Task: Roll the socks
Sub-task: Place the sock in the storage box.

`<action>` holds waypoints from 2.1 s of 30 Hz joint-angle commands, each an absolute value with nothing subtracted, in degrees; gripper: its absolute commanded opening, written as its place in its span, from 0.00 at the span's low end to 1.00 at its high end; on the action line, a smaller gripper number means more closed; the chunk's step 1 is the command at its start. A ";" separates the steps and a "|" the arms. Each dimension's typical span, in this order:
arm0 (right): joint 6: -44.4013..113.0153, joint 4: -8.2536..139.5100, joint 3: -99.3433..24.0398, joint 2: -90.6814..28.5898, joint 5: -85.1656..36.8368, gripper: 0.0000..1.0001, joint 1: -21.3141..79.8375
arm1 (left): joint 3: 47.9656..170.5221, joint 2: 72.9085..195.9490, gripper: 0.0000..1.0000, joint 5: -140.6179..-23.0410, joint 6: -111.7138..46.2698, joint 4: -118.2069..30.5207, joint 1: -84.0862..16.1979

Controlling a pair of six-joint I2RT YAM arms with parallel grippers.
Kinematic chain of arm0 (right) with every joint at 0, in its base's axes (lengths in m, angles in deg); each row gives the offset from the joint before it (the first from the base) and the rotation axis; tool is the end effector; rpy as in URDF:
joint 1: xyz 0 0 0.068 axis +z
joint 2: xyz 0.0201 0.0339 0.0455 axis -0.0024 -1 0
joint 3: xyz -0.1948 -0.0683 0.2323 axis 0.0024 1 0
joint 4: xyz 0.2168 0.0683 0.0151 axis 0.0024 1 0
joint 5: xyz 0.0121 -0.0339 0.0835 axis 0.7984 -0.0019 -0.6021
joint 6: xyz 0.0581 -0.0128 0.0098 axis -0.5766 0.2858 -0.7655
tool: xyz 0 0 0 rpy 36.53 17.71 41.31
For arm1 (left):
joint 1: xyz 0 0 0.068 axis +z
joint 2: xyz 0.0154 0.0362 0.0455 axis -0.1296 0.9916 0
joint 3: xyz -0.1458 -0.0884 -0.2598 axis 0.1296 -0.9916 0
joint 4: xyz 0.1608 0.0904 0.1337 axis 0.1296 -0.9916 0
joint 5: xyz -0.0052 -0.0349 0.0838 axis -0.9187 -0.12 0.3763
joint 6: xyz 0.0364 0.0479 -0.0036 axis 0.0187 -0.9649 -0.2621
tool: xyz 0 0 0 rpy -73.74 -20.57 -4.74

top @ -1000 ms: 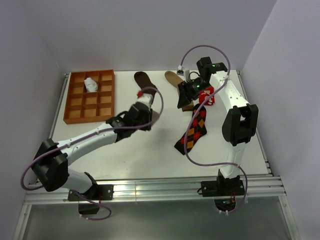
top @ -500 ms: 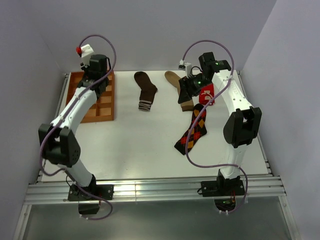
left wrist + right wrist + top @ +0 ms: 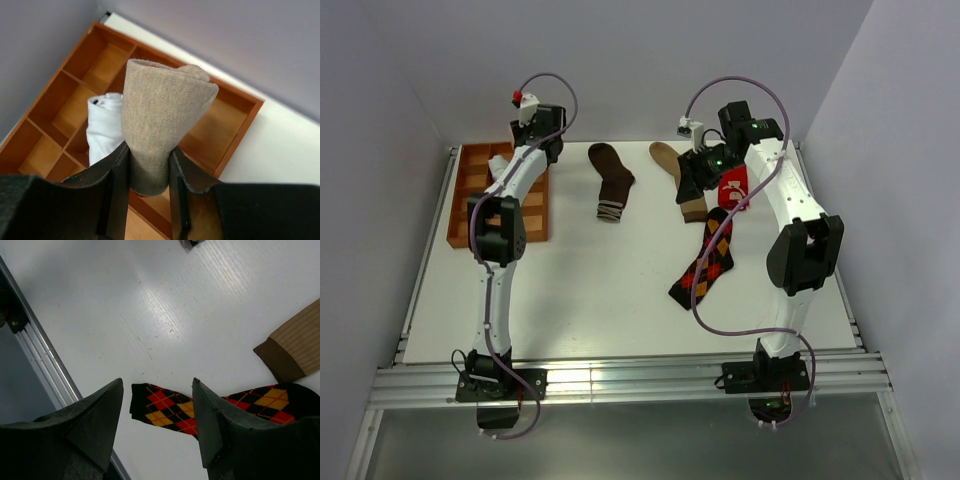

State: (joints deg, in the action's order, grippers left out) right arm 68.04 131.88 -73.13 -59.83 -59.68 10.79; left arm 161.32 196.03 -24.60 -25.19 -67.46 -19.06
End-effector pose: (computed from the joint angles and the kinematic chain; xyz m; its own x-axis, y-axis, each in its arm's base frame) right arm 0.3623 0.0994 0.3660 -0.6113 -0.4510 -0.6503 -0.7730 0.5165 0.3685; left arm 0.5394 -0.0765 0.2744 -0.3646 -0.1446 -0.9199 -0.6326 0.7633 0.1308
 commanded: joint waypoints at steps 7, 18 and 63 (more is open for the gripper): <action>69.69 130.34 -71.88 -60.44 -62.14 0.64 10.50 | 160.57 194.91 0.00 -24.17 -25.67 -74.78 -18.69; 69.86 130.60 -71.88 -61.41 -63.11 0.64 10.42 | 161.88 197.80 0.00 -30.76 -25.32 -81.54 -18.78; 70.30 129.72 -68.28 -61.85 -63.54 0.63 10.51 | 162.93 200.79 0.39 -51.07 -17.14 -89.45 -12.89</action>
